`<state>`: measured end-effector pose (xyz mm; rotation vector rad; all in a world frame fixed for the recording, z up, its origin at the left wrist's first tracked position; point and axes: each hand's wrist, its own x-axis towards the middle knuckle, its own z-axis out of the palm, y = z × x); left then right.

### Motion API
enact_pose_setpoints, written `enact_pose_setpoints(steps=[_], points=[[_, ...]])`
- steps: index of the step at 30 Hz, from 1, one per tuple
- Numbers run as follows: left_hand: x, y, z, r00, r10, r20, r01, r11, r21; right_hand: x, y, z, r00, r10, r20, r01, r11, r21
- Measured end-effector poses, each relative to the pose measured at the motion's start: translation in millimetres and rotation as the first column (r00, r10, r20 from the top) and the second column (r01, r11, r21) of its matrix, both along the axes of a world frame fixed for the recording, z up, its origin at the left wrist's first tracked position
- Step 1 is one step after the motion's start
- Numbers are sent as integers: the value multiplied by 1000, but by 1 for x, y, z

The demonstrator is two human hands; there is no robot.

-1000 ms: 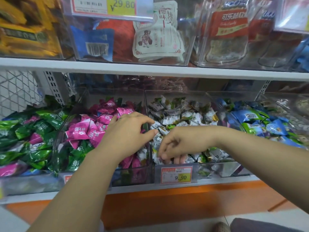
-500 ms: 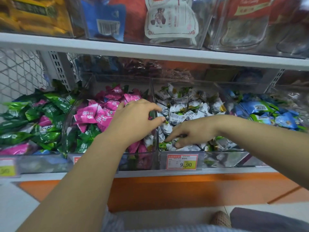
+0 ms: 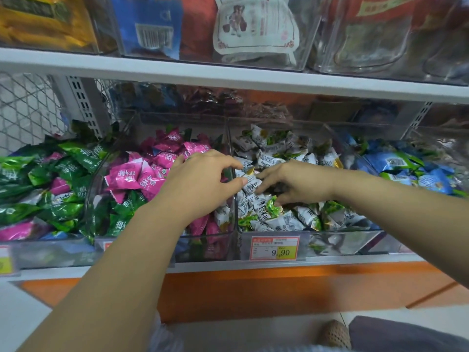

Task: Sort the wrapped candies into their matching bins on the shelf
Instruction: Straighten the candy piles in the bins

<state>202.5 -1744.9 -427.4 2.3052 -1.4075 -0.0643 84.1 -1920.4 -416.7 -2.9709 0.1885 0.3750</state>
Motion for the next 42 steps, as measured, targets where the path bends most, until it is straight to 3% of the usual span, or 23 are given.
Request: enact_pose_setpoints(steps=[3,5,7,10,13,15,18,21,30,36,39,42], points=[[0,-1,0,1000,1,4,-1,1000,6,-12,0,17,985,-157,77,119,924,364],[0,0,-1,1000,-1,0,1,1000,-1,-22,1,29,980,-196,11,160,832,532],[1,0,0,1000,-1,-10,1,1000,-6,-34,3,33,981,-100,-169,174,840,513],[-1,0,1,1000,-5,-3,5,1000,5,-42,13,23,911,34,-410,126,926,357],[-4,0,0,1000,-4,0,4,1000,-7,-38,22,13,863,-7,-505,171,945,280],[-5,1,0,1000,-3,-7,3,1000,-13,-34,25,7,834,-88,-545,300,901,313],[-5,1,0,1000,5,-3,-5,1000,-17,-33,23,3,847,-186,-499,446,759,474],[-5,0,-1,1000,7,2,-7,1000,-19,-32,18,6,864,-218,-453,465,692,553],[-4,1,-2,1000,8,19,-8,1000,-12,-22,12,11,888,-295,-352,451,706,547],[-5,-1,-3,1000,12,25,-12,1000,-23,-26,16,10,906,-371,-205,419,714,561],[-9,0,-2,997,35,64,-33,999,-32,-46,19,19,904,-427,-33,351,695,627],[-19,-3,2,985,53,162,-37,994,-99,-79,15,28,812,-528,248,251,700,668]])
